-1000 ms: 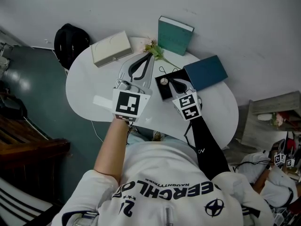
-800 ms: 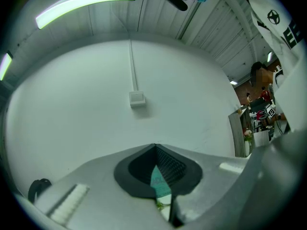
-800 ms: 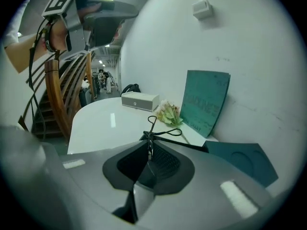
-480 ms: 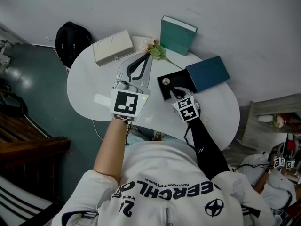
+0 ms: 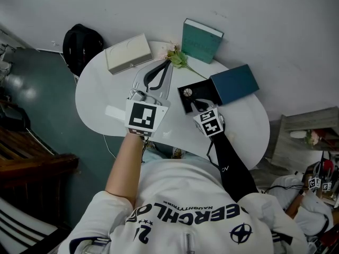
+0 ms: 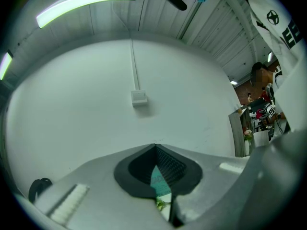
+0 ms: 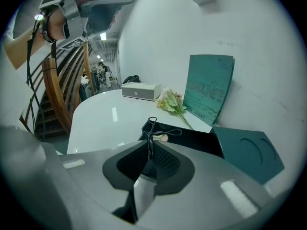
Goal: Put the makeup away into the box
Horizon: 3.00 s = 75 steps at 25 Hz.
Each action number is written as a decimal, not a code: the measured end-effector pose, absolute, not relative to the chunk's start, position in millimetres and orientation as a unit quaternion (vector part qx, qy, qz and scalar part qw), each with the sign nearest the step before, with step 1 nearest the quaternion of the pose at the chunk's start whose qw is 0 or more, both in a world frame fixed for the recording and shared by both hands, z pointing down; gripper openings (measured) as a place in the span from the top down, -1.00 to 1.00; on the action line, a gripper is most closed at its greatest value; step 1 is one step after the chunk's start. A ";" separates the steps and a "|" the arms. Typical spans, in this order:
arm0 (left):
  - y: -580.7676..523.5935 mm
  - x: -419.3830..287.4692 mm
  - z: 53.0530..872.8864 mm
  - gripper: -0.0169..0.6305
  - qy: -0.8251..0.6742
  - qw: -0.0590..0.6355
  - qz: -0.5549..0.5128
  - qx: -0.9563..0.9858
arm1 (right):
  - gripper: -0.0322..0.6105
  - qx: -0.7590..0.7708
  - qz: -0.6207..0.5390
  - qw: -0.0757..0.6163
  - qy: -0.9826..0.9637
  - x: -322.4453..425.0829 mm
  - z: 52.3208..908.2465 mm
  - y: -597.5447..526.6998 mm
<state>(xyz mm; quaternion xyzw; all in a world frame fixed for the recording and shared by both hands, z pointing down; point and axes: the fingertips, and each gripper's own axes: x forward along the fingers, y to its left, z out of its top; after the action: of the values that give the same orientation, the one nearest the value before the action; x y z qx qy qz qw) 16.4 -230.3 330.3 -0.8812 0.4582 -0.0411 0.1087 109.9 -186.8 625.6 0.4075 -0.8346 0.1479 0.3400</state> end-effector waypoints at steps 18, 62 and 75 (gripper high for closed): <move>-232.8 1.3 332.0 0.93 0.470 0.101 -0.039 -0.876 | 0.10 0.426 0.165 0.337 -0.823 115.0 633.0 -194.0; -241.5 36.6 315.7 0.93 0.420 0.099 -0.024 -0.902 | 0.24 0.578 -0.075 0.075 -0.809 175.0 337.7 -222.5; -225.5 123.8 300.3 0.95 0.259 0.106 0.004 -0.960 | 0.25 0.728 -0.050 0.079 -0.680 254.4 325.6 -147.8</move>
<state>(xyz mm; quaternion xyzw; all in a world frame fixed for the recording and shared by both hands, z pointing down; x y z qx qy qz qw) 123.8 -225.5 300.3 -0.9601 0.2587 0.0041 0.1059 254.4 -147.8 325.6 0.7277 -0.6795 -0.0502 0.0791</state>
